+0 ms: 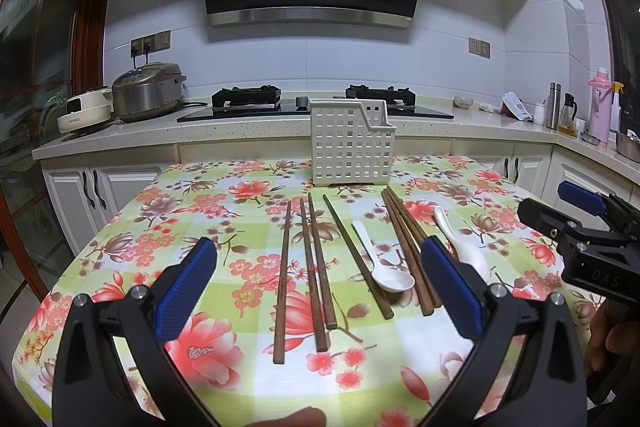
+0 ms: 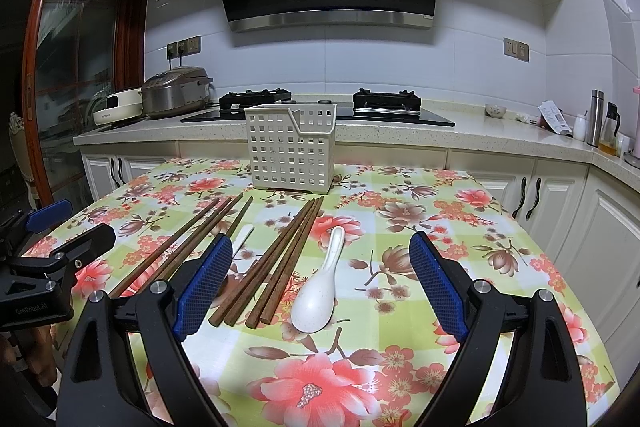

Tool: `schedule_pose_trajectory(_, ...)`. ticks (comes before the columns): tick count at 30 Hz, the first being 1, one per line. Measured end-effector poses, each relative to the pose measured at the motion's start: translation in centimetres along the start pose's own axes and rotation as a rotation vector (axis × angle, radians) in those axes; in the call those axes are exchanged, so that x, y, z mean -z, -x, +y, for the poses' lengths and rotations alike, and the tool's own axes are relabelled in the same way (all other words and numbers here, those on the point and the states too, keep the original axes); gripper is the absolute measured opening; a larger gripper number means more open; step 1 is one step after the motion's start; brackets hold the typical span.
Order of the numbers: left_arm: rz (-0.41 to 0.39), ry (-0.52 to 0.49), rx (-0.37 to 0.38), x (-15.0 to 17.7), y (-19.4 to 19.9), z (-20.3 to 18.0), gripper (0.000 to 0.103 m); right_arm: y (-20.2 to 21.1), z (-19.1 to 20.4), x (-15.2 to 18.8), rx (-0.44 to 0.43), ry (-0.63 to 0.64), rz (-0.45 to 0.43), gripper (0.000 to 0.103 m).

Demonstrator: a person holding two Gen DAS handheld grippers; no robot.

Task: Organize utensils

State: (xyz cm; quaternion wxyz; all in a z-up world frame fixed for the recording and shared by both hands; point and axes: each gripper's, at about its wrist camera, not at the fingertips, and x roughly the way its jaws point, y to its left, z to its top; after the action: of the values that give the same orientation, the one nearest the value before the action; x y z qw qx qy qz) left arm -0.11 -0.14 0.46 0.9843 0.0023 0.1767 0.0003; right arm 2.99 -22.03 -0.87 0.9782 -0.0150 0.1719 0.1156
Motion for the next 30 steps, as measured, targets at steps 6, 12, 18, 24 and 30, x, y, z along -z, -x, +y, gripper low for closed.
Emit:
schedule_pose_trajectory(6,-0.001,0.0,-0.001,0.01,0.0,-0.01,0.099,0.02,-0.01,0.04,0.001,0.0,-0.001,0.084)
schedule_pose_trajectory(12,-0.001,0.0,0.0,0.01,0.0,0.01,0.099,0.08,-0.02,-0.01,0.0,0.0,-0.001,0.084)
schedule_pose_trajectory(18,-0.002,0.001,0.0,-0.04,0.01,0.0,0.099,0.06,-0.07,0.04,0.001,0.0,-0.002,0.084)
schedule_pose_trajectory(24,-0.002,0.001,0.0,-0.01,0.02,0.05,0.099,0.02,-0.06,-0.09,0.0,-0.001,-0.002,0.084)
schedule_pose_trajectory(30,0.023,0.009,0.018,-0.46,-0.15,0.22,0.099,-0.16,-0.41,-0.81,0.016,-0.007,0.049,0.084)
